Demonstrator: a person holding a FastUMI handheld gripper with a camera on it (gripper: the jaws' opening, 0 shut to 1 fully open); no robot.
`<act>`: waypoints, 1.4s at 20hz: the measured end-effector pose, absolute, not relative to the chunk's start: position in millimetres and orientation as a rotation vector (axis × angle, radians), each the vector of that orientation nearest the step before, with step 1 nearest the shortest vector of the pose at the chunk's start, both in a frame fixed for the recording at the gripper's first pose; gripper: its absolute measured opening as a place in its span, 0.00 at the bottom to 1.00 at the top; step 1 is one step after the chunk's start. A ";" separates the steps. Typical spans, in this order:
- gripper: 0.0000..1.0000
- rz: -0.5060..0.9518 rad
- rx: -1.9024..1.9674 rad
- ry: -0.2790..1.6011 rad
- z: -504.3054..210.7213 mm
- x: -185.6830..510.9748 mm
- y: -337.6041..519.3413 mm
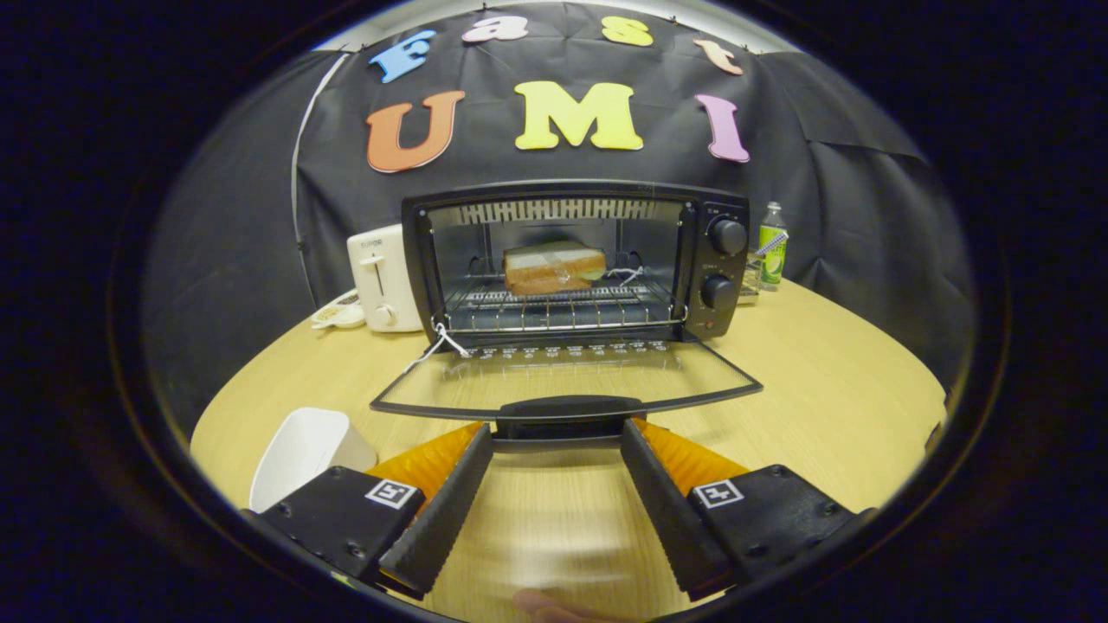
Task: Open the toaster oven, put the food inside, and close the toaster oven door.
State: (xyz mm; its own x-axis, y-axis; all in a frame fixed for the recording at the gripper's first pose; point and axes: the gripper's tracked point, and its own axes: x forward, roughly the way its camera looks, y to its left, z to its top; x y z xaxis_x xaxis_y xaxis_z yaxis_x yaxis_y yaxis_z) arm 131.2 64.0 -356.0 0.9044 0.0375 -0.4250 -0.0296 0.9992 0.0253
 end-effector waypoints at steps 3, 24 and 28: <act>1.00 0.034 0.018 0.415 -351.9 131.6 64.6; 1.00 0.080 -0.051 0.075 -251.8 165.6 73.0; 1.00 0.045 -0.153 -0.027 -210.0 172.6 61.4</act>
State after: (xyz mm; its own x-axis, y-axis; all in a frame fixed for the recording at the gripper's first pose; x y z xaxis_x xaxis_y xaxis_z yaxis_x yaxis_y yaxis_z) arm 172.6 61.4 -210.0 0.9986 0.0464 0.0238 -0.0423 0.9873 -0.1533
